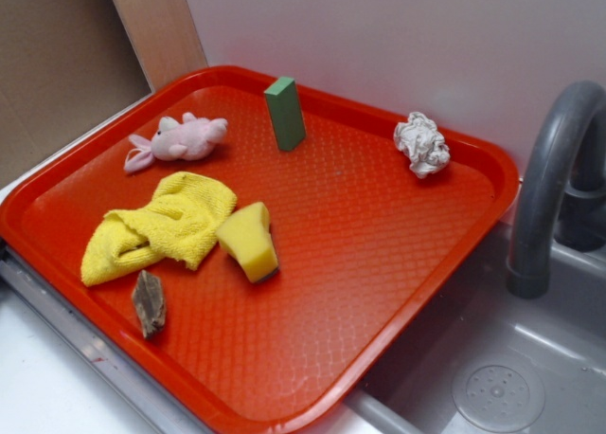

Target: Grab the white paper.

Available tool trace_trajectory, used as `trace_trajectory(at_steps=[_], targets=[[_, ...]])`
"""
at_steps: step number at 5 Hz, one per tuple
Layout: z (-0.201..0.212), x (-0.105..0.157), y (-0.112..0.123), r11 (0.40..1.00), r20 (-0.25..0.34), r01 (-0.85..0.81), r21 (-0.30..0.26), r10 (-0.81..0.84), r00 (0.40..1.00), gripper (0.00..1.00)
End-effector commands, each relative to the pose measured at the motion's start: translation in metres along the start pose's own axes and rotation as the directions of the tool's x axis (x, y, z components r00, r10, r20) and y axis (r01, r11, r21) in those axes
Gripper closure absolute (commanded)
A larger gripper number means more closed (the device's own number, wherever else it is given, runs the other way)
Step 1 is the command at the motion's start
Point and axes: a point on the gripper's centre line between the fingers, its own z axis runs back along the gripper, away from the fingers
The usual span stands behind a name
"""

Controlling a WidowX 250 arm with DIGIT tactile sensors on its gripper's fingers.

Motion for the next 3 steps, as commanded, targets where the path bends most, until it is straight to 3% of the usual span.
trace_trajectory(at_steps=[1, 2, 3], targets=[[0.0, 0.0, 0.0, 1.0, 0.0, 0.0, 0.0, 0.0, 1.0, 0.0], [-0.017, 0.016, -0.011, 0.999, 0.099, 0.029, -0.015, -0.028, 0.995, 0.0], [-0.032, 0.029, -0.031, 0.998, 0.196, 0.044, 0.033, -0.049, 0.979, 0.0]])
